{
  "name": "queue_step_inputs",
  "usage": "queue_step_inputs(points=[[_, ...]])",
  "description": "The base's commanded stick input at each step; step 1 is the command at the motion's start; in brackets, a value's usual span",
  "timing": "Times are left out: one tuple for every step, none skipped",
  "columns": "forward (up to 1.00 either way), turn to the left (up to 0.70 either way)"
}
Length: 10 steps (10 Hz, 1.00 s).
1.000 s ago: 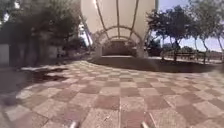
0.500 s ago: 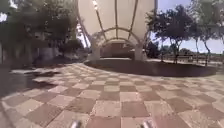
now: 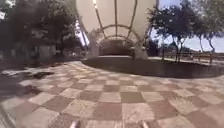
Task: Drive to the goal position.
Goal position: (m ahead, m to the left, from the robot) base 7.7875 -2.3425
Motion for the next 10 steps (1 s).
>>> queue_step_inputs(points=[[1.00,0.00],[1.00,0.00],[1.00,0.00],[1.00,0.00],[1.00,0.00],[1.00,0.00],[1.00,0.00],[1.00,0.00],[1.00,0.00],[1.00,0.00]])
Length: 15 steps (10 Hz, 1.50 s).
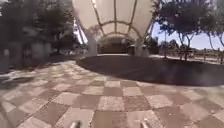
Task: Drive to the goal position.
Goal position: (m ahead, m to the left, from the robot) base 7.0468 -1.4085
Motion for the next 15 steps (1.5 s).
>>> queue_step_inputs(points=[[1.00,0.00],[1.00,0.00],[1.00,0.00],[1.00,-0.10],[1.00,-0.27],[1.00,-0.27],[1.00,-0.25],[1.00,0.00],[1.00,0.00],[1.00,0.00],[1.00,0.00],[1.00,0.00],[1.00,0.00],[1.00,0.00],[1.00,0.00]])
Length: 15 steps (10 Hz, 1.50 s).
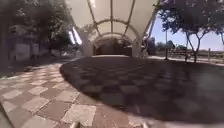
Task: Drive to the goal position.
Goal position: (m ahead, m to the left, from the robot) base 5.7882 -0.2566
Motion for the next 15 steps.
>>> queue_step_inputs(points=[[1.00,0.00],[1.00,0.00],[1.00,0.00],[1.00,0.00],[1.00,0.06],[1.00,0.23],[1.00,0.27],[1.00,0.01],[1.00,0.00],[1.00,0.00],[1.00,0.00],[1.00,0.00],[1.00,0.00],[1.00,0.00],[1.00,0.00]])
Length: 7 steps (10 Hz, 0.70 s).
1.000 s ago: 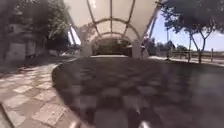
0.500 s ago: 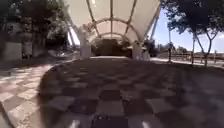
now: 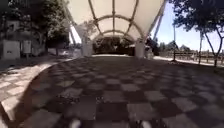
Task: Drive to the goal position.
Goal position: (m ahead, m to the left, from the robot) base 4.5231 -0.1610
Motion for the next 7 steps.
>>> queue_step_inputs(points=[[1.00,0.00],[1.00,0.00],[1.00,0.00],[1.00,0.00],[1.00,0.00],[1.00,0.00],[1.00,0.00]])
